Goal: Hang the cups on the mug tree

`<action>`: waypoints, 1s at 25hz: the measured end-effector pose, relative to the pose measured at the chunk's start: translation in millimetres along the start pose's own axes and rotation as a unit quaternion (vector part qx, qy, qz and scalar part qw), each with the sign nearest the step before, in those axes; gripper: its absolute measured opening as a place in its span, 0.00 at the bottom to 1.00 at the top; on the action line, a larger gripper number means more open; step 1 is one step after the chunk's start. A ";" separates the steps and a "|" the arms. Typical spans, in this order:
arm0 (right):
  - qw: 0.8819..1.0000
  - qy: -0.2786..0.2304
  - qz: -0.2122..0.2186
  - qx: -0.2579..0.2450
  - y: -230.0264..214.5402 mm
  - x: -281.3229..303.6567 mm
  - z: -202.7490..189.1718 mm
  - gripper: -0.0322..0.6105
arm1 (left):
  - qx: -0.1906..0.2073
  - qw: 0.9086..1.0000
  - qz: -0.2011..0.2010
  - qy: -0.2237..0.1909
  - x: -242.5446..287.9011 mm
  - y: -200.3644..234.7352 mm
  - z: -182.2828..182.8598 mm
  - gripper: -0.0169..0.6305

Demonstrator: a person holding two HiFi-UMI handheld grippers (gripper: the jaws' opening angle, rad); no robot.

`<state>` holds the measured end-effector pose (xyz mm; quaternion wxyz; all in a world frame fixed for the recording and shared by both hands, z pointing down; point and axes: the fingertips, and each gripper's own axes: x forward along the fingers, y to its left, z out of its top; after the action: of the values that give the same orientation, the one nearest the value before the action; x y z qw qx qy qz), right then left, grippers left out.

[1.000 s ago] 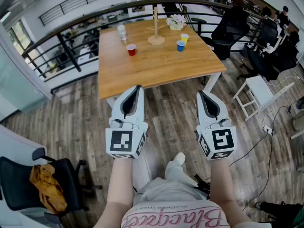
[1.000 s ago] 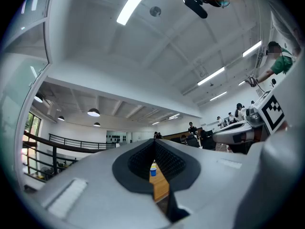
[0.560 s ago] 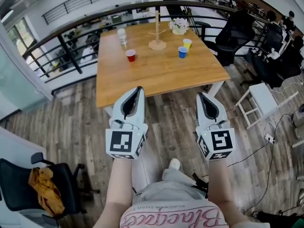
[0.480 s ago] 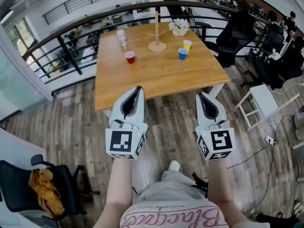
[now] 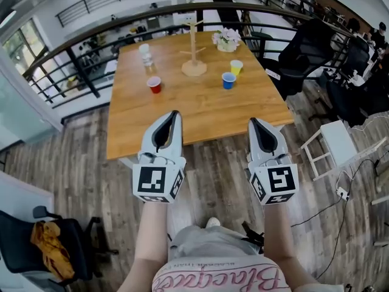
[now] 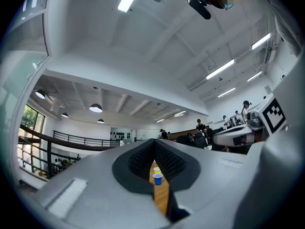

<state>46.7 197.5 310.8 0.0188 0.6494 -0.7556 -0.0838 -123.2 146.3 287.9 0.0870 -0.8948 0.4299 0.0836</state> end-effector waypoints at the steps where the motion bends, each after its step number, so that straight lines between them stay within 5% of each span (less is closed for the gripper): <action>1: 1.000 0.002 0.002 0.002 -4.0 3.5 -2.3 0.05 | -0.001 1.000 0.002 0.003 4.5 -0.5 -3.5 0.05; 25: 1.000 0.012 -0.014 0.020 -69.7 140.0 -39.0 0.05 | -0.012 1.000 -0.001 0.011 149.5 69.1 -50.2 0.05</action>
<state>98.4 45.7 327.5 0.0135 0.6613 -0.7475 -0.0612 -81.4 -20.5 297.3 0.0720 -0.8968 0.4293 0.0789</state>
